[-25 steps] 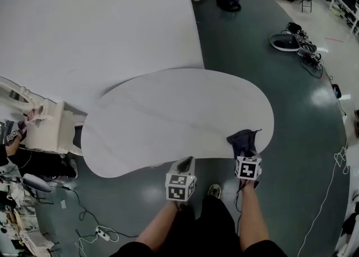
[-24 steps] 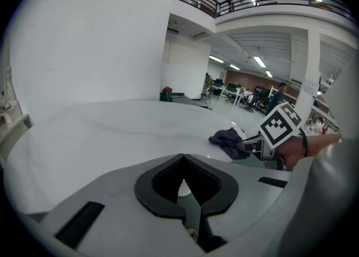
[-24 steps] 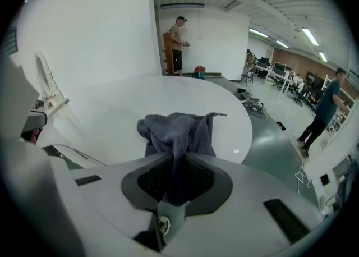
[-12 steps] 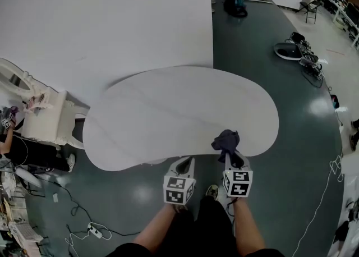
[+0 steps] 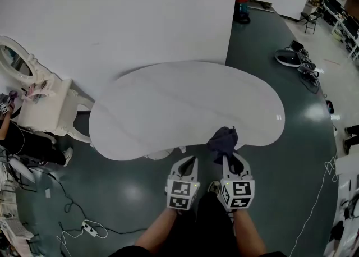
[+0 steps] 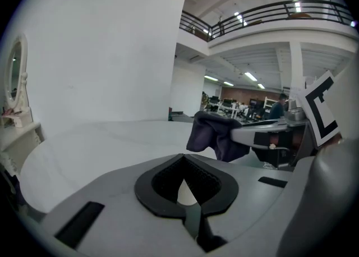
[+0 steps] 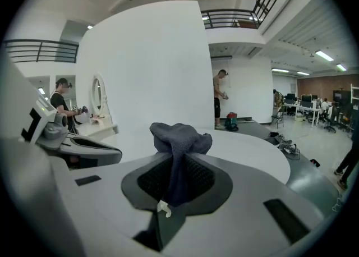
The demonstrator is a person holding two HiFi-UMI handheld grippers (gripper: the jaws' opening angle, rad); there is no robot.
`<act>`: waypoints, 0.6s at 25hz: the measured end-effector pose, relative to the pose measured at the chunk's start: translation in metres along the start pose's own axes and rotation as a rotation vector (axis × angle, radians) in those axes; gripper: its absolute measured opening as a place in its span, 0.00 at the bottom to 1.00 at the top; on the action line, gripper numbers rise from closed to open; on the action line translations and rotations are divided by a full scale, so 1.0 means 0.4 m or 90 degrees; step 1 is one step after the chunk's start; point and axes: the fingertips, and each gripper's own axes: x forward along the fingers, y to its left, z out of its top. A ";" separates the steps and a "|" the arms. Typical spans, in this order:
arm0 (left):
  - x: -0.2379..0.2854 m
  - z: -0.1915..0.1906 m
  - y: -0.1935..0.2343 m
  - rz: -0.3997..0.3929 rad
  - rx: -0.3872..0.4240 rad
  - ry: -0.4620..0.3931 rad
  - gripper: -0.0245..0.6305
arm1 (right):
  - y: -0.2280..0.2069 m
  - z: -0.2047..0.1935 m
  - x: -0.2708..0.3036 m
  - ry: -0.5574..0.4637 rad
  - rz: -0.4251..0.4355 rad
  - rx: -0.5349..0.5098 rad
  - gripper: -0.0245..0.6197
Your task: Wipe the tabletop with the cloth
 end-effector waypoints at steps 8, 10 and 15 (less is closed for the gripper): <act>-0.157 0.089 -0.028 -0.013 0.043 -0.103 0.05 | 0.097 0.101 -0.178 -0.103 -0.033 -0.032 0.10; -0.185 0.121 -0.043 -0.017 0.052 -0.129 0.05 | 0.108 0.128 -0.214 -0.125 -0.030 -0.040 0.10; -0.211 0.145 -0.063 0.002 0.053 -0.152 0.05 | 0.102 0.176 -0.283 -0.162 -0.037 -0.062 0.10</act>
